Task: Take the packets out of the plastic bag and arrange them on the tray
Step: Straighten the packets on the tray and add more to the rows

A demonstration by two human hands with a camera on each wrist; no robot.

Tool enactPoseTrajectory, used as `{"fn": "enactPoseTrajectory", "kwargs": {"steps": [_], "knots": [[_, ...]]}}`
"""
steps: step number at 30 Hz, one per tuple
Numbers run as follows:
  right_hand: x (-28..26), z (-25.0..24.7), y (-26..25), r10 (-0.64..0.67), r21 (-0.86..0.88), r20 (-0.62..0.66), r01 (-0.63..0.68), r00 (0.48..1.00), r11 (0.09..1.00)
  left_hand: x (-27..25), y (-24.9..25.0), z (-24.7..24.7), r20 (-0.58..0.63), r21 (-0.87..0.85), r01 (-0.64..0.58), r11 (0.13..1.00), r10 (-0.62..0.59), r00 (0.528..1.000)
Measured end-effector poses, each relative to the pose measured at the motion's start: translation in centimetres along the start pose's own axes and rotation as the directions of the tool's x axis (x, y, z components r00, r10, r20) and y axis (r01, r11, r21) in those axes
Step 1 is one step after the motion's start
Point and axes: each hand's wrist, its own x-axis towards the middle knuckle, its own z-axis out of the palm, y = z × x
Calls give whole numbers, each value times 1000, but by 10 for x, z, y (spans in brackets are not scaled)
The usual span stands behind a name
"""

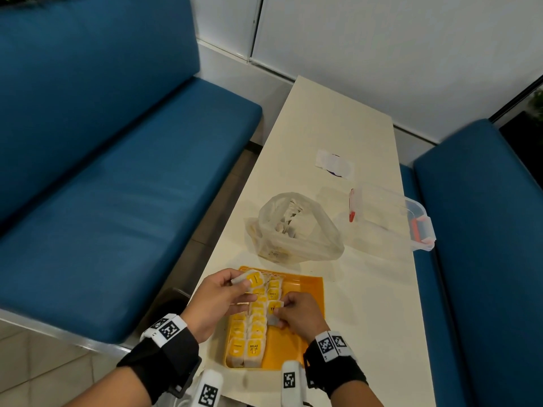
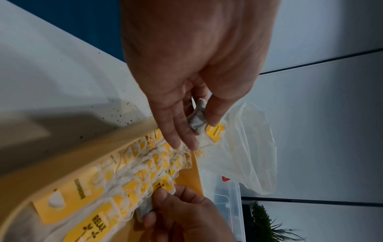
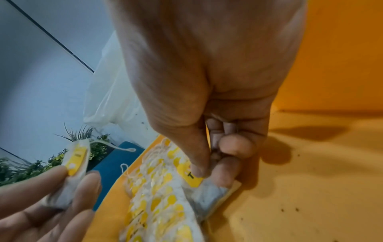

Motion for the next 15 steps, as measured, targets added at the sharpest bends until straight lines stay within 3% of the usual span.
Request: {"fn": "enactPoseTrajectory", "kwargs": {"steps": [15], "knots": [[4, 7, -9, 74, 168, -63, -62, 995, 984, 5, -1, -2, -8, -12, 19, 1000, -19, 1000]]}}
